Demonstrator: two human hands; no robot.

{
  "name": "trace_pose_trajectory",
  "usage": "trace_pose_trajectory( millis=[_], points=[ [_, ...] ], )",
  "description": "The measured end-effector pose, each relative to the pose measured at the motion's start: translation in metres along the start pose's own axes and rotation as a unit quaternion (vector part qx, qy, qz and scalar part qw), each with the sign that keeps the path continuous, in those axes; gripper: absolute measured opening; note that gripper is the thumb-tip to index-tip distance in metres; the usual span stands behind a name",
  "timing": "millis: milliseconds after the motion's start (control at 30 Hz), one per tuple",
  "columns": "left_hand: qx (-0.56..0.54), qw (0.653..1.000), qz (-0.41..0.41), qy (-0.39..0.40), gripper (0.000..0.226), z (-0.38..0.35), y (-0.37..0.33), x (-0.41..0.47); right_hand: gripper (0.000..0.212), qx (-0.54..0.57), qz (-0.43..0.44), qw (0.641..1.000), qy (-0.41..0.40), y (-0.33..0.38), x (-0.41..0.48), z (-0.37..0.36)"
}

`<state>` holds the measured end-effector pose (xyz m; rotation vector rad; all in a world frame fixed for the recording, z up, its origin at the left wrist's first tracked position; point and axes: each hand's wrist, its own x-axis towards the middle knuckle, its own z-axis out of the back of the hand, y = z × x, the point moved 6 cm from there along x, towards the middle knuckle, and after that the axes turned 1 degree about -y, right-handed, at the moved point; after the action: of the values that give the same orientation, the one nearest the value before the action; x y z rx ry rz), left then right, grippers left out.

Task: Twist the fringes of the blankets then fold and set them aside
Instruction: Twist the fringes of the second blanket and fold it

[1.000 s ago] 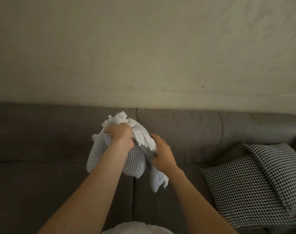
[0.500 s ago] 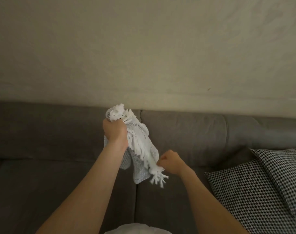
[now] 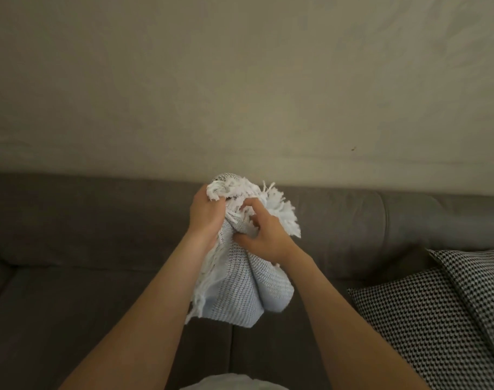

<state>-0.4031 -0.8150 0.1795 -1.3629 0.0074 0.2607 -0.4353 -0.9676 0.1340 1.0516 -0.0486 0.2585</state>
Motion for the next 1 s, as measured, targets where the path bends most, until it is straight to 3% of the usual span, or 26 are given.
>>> trace_pose_trajectory(
  millis=[100,200,367,467,533,600,700,767,833,933,1000],
  points=[
    [0.028,0.999,-0.002,0.016,0.03,-0.001,0.006,0.007,0.051,-0.086,-0.042,0.995,0.028,-0.01,-0.003,0.003],
    [0.046,0.999,0.004,-0.007,0.033,-0.001,0.023,0.022,0.03,-0.146,-0.083,0.983,0.077,-0.022,-0.014,0.001],
    [-0.062,0.994,0.051,-0.076,0.032,0.002,0.02,0.017,0.043,-0.341,-0.181,0.903,0.188,-0.06,-0.048,-0.001],
    [-0.17,0.977,0.076,-0.101,0.041,0.002,0.017,0.014,0.02,-0.396,-0.168,0.895,0.119,-0.067,-0.056,0.006],
    [-0.246,0.956,0.106,-0.124,0.054,0.004,0.02,0.015,0.022,-0.386,-0.154,0.906,0.079,-0.075,-0.062,0.005],
    [-0.316,0.924,0.157,-0.144,0.069,0.007,0.023,0.016,0.019,-0.312,-0.17,0.928,0.115,-0.084,-0.073,-0.005],
    [-0.334,0.91,0.184,-0.164,0.055,0.008,0.019,0.009,0.019,-0.242,-0.178,0.935,0.189,-0.089,-0.085,-0.027],
    [-0.311,0.924,0.166,-0.15,0.054,0.009,0.017,0.005,0.03,-0.266,-0.167,0.933,0.174,-0.09,-0.082,-0.033],
    [-0.288,0.939,0.143,-0.119,0.053,0.01,0.015,0.007,0.048,-0.258,-0.16,0.947,0.104,-0.086,-0.073,-0.031],
    [-0.25,0.956,0.113,-0.109,0.054,0.019,0.017,0.015,0.092,-0.163,-0.129,0.978,-0.028,-0.067,-0.057,-0.018],
    [-0.232,0.961,0.106,-0.105,0.043,0.022,0.017,0.02,0.123,-0.101,-0.134,0.986,-0.016,-0.057,-0.045,-0.021]
  ],
)
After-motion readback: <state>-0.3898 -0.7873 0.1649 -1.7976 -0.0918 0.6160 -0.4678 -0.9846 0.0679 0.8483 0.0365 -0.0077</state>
